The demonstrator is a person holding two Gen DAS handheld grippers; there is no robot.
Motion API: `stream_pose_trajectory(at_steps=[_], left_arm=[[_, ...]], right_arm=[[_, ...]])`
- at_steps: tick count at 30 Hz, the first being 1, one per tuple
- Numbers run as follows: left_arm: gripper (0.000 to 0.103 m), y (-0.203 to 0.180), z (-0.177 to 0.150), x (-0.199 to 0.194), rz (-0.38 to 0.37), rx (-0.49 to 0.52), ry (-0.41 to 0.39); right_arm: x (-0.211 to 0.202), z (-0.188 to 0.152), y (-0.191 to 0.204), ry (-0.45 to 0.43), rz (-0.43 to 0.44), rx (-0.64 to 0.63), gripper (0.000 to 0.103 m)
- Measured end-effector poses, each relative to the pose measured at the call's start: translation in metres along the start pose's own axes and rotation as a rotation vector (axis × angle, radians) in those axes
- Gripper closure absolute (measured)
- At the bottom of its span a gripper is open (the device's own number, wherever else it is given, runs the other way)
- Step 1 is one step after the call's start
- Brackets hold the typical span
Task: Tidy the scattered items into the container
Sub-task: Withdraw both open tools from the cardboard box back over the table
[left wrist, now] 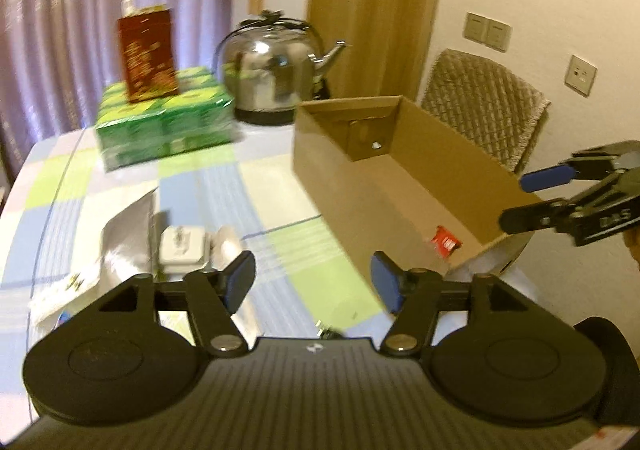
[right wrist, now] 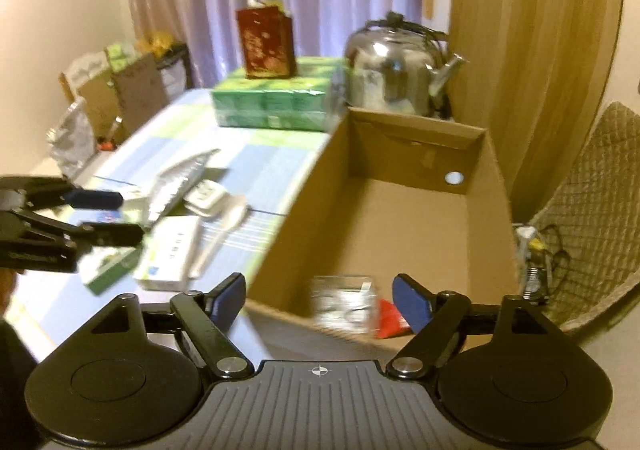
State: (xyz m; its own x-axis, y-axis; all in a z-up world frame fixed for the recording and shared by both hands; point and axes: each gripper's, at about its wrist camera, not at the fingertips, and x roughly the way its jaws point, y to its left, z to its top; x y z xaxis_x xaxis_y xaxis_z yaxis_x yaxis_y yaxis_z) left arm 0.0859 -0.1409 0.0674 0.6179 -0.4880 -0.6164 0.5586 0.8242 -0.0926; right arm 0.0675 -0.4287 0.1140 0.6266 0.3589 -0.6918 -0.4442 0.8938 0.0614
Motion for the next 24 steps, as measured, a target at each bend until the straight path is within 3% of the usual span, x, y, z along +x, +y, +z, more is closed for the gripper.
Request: stream_pose_trajectory(at_steps=[11, 20, 24], left_arm=[[0.014, 0.05, -0.063, -0.047, 0.151, -0.121, 0.047], [0.006, 0.081, -0.106, -0.06, 0.264, -0.155, 0.11], [0.006, 0.088, -0.117, -0.055, 0.277, -0.167, 0.139]], right_arm=[[0.024, -0.05, 0.07, 0.048, 0.116, 0.01, 0.019], [0.053, -0.077, 0.095, 0.054, 0.12, -0.001, 0.019], [0.063, -0.079, 0.098, 0.049, 0.105, 0.011, 0.019]])
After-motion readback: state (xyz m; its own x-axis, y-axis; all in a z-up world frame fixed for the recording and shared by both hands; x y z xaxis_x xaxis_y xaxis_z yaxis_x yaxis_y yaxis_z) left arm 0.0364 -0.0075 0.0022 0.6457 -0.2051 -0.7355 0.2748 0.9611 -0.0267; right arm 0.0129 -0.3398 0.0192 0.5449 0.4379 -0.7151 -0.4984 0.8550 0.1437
